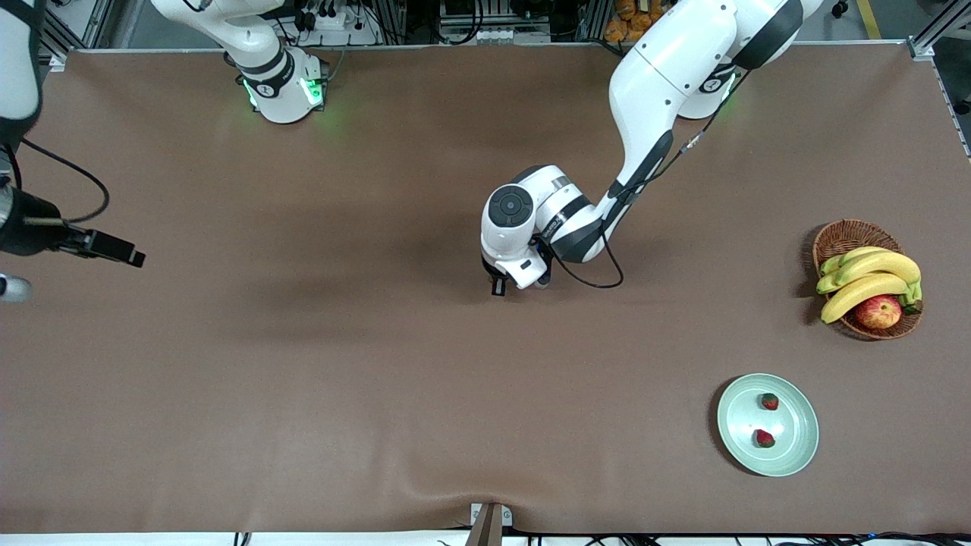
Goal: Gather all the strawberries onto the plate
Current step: 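Grasp the strawberry with the left gripper while the right gripper withdraws, then carry the strawberry with the left gripper onto the green plate and release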
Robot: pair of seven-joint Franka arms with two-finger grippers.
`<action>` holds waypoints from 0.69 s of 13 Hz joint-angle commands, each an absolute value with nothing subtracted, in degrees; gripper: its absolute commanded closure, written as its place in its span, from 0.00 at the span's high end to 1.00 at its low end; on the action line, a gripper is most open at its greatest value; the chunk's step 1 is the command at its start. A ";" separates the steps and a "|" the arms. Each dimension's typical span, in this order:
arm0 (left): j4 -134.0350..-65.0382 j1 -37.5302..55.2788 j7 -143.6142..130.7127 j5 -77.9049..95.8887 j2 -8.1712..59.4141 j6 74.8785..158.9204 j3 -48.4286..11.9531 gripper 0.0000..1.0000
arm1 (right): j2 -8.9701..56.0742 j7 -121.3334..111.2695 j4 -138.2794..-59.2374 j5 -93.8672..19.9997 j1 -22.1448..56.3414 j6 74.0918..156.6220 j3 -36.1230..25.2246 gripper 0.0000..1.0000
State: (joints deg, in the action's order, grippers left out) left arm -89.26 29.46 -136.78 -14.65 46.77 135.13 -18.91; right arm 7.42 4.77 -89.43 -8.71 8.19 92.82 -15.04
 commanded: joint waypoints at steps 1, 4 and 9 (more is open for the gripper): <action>-88.51 30.15 -138.52 -15.20 47.20 136.05 -18.37 0.00 | -3.48 4.75 -100.95 -6.95 5.19 97.37 -11.60 1.00; -88.24 28.40 -136.60 -21.68 45.10 135.18 -17.59 0.00 | -7.90 6.58 -103.53 -3.00 3.26 95.46 -8.28 1.00; -87.89 14.81 -123.07 -25.05 40.08 134.21 -16.17 0.00 | -7.92 10.37 -101.87 -1.14 -0.26 95.26 -4.39 1.00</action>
